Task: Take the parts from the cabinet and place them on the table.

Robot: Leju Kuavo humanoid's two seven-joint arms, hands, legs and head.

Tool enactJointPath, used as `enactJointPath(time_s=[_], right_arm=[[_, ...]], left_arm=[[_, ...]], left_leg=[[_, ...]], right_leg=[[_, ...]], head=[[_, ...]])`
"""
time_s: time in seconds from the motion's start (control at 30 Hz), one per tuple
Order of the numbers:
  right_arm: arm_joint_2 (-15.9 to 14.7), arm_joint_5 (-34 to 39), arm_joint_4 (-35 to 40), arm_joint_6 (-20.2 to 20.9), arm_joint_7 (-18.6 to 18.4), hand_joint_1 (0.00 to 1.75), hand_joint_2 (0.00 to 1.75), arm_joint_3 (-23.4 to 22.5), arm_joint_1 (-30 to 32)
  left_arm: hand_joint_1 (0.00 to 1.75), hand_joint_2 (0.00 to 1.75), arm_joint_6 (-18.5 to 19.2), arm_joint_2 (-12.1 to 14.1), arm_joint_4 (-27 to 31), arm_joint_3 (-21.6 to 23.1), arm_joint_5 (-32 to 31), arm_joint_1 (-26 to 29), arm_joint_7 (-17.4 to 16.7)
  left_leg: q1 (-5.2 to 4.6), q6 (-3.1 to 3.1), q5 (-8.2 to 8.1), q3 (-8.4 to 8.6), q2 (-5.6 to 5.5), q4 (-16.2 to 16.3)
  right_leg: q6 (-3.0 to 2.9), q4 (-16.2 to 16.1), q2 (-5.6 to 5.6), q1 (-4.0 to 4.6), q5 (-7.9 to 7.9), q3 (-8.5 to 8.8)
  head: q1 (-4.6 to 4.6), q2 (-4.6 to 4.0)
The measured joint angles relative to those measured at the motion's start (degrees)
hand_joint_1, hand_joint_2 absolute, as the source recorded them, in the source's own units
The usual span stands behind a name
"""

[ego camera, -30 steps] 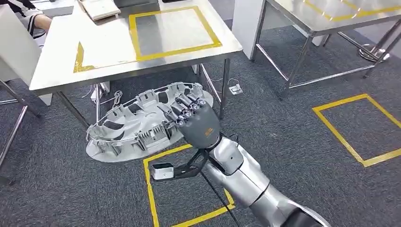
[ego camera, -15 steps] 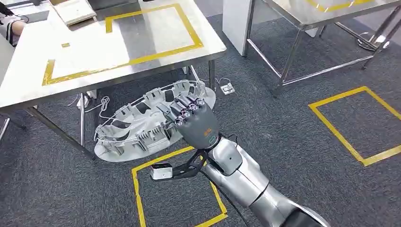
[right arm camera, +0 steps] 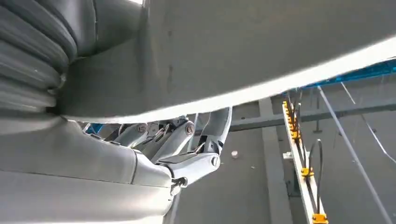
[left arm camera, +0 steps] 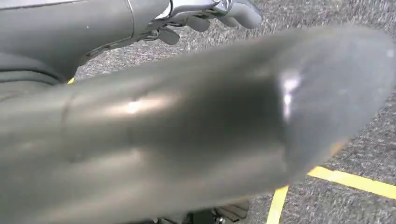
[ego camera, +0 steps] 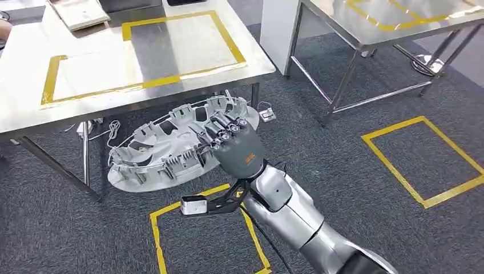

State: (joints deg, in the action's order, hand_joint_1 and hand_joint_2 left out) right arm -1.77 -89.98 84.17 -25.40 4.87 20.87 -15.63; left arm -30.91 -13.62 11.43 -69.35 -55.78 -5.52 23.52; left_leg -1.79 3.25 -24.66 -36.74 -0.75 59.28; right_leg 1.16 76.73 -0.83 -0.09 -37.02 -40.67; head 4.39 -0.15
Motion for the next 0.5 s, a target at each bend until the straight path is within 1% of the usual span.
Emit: enactJointPath(time_s=[0.03,0.07,0.1,0.13,0.17,0.2,0.27,0.3,0.33,0.37,0.4,0.43,0.47,0.5], right_arm=[[0.0,0.0,0.0,0.2,0.0,1.75,1.75,0.0,0.0],[-0.1,0.0,0.0,0.5,-0.1,1.75,1.75,0.0,0.0],[-0.1,0.0,0.0,0.7,-0.3,1.75,1.75,0.0,-0.1],[-0.1,0.0,0.0,0.7,-0.5,1.75,1.75,0.0,-0.2],[-0.1,0.0,0.0,0.7,-0.6,1.75,1.75,0.0,-0.3],[-0.1,0.0,0.1,0.7,-0.7,1.75,1.75,0.0,-0.6],[-0.2,0.0,0.2,0.7,-0.8,1.75,1.75,0.0,-0.6],[-0.2,0.0,0.2,0.7,-0.8,1.75,1.75,0.0,-0.6],[-0.2,0.0,0.2,0.7,-0.7,1.75,1.75,0.0,-0.6],[-0.2,0.0,0.2,0.7,-0.7,1.75,1.75,0.0,-0.6],[-0.2,0.0,0.2,0.7,-0.7,1.75,1.75,0.0,-0.7],[-0.2,0.0,0.2,0.8,-0.6,1.75,1.75,0.0,-0.7],[-0.2,0.0,0.2,0.8,-0.5,1.75,1.75,0.0,-0.7],[-0.2,0.0,0.2,0.9,-0.5,1.75,1.75,0.0,-0.6]], left_arm=[[0.0,0.0,0.2,0.0,0.0,0.0,0.0,0.0,0.0],[0.0,0.0,0.5,0.0,0.0,0.0,-0.1,0.0,0.1],[0.0,0.0,0.8,-0.1,-0.1,0.0,-0.2,-0.1,0.2],[0.0,0.0,1.0,-0.1,-0.1,0.0,-0.2,-0.1,0.2],[0.0,0.0,1.0,-0.2,-0.2,0.0,-0.3,-0.2,0.2],[0.0,0.0,1.0,-0.2,-0.2,0.0,-0.3,-0.2,0.2],[0.0,0.0,1.0,-0.3,-0.2,0.0,-0.3,-0.2,0.2],[0.0,0.0,1.1,-0.3,-0.1,0.0,-0.3,-0.3,0.2],[0.0,0.0,1.0,-0.3,-0.1,0.0,-0.2,-0.3,0.2],[0.0,0.0,1.0,-0.4,-0.2,0.0,-0.2,-0.3,0.2],[0.0,0.0,1.0,-0.4,-0.2,0.0,-0.1,-0.3,0.2],[0.0,0.0,1.0,-0.4,-0.2,0.0,-0.1,-0.3,0.2],[0.0,0.0,1.0,-0.4,-0.2,0.0,0.1,-0.3,0.2],[0.0,0.0,1.0,-0.4,-0.2,0.0,0.2,-0.2,0.2]], left_leg=[[0.0,0.0,-0.35,0.42,0.0,0.1],[0.0,-0.02,-0.7,0.81,-0.01,0.3],[-0.02,-0.12,-1.07,1.21,-0.04,0.5],[-0.01,-0.24,-1.4,1.4,-0.03,0.7],[-0.33,-0.59,-1.62,1.21,-0.02,1.1],[-0.12,-0.91,-1.7,1.01,-0.04,1.0],[0.08,-1.48,-1.63,1.22,0.22,0.7],[-0.3,-1.76,-1.86,1.31,0.26,0.8],[-0.15,-2.38,-2.22,0.9,0.24,1.6],[0.19,-3.03,-3.56,-0.11,0.25,3.8],[0.69,-3.6,-5.49,-2.13,0.27,7.8],[1.25,-4.09,-7.04,-4.45,0.34,12.1],[1.68,-4.49,-8.03,-6.42,0.39,15.5],[2.06,-4.81,-7.66,-7.49,0.4,17.0]], right_leg=[[0.04,-2.2,0.02,0.0,2.62,0.47],[0.0,-6.3,0.04,0.0,5.79,1.88],[-0.22,-11.7,0.17,0.05,9.1,3.94],[-0.64,-15.3,0.58,0.21,10.12,5.28],[-1.0,-16.1,0.89,0.58,9.6,5.68],[-1.38,-16.4,0.74,0.57,9.22,6.06],[-1.94,-16.8,0.44,0.8,9.36,6.16],[-2.25,-17.5,0.42,0.23,9.66,6.56],[-2.31,-17.9,0.49,-0.01,9.78,7.12],[-2.44,-18.0,0.57,-0.3,9.7,7.44],[-2.52,-18.0,0.58,-0.48,9.61,7.63],[-2.5,-18.0,0.59,-0.62,9.47,7.79],[-2.35,-18.0,0.58,-0.81,9.3,7.87],[-2.13,-18.0,0.55,-1.06,9.11,8.06]], head=[[0.02,0.0],[0.02,0.0],[0.04,0.0],[-0.02,0.0],[-0.2,0.0],[-0.17,0.0],[-0.17,0.0],[-0.2,0.0],[-0.08,0.0],[-0.42,0.0],[-0.37,0.0],[-0.33,0.0],[-0.39,0.0],[-0.37,-0.02]])
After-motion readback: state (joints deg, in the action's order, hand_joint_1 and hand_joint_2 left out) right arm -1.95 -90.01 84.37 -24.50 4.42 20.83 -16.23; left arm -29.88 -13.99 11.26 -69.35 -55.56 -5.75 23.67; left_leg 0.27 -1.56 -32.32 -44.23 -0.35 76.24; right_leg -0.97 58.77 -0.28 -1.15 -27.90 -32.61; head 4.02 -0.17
